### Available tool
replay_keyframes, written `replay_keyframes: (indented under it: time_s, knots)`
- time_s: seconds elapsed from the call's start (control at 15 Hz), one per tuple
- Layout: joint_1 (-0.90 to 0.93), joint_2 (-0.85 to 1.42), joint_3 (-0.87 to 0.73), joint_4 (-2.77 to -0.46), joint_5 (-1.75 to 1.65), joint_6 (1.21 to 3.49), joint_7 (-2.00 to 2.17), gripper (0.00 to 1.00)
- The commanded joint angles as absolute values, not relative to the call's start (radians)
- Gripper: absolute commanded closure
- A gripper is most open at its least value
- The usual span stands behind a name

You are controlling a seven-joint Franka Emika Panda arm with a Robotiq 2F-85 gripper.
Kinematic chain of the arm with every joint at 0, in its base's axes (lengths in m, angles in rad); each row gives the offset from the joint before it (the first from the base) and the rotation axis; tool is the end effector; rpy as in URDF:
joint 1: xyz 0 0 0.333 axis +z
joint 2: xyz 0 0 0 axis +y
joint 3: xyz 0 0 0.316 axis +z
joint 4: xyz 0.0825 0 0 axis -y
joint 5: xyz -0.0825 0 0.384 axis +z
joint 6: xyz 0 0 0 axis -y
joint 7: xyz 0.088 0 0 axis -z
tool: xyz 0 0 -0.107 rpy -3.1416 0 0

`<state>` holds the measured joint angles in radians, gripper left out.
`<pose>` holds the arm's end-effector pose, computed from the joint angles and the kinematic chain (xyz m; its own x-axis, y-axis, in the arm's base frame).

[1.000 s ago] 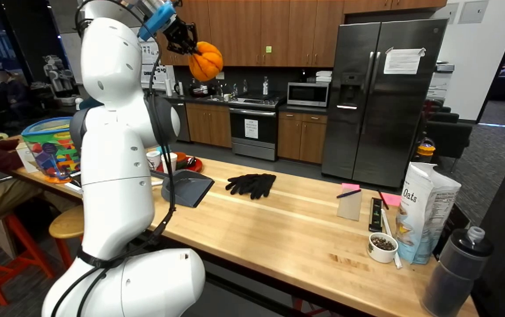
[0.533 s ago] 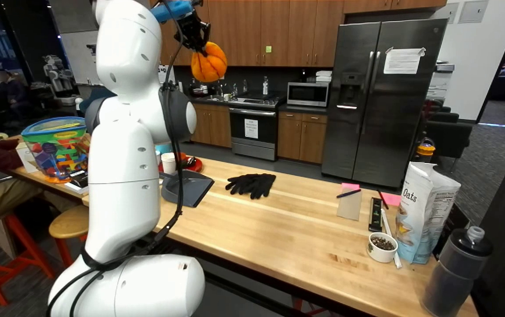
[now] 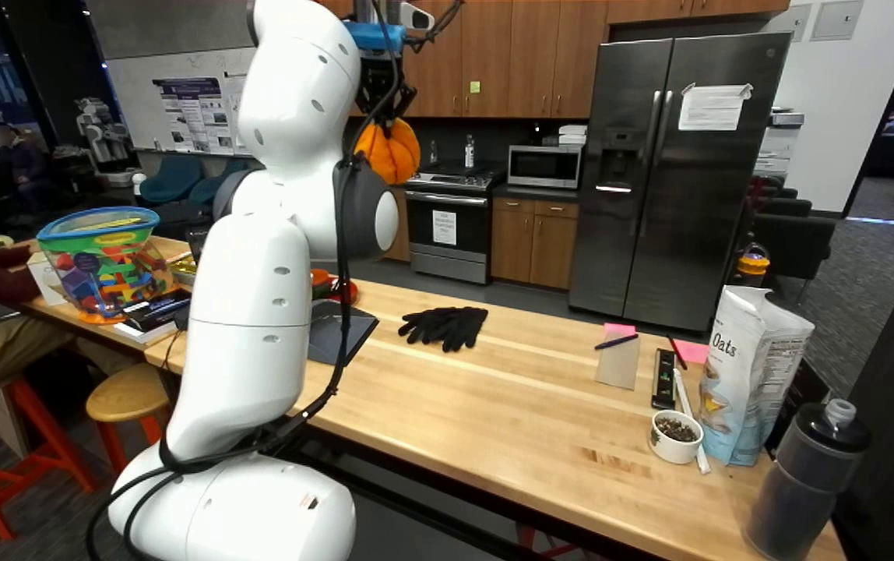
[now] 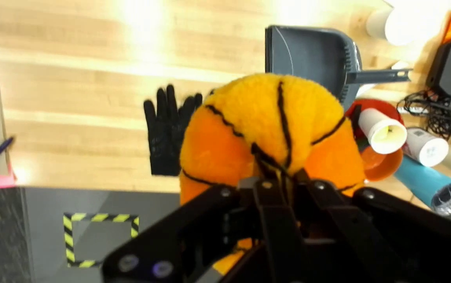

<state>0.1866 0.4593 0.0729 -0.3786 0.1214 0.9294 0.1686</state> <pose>0.5230 0.1363 0.8010 0.9853 0.1528 0.0761 0.1621 -0.9773 -0.1366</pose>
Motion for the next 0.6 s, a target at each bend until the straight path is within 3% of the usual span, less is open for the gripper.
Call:
replay_keyframes:
  time_s: [0.0, 0.53]
  knots:
    - [0.119, 0.54, 0.076, -0.358, 0.148, 0.778, 0.194, 0.97]
    - [0.131, 0.713, 0.054, -0.336, 0.025, 0.587, -0.018, 0.97]
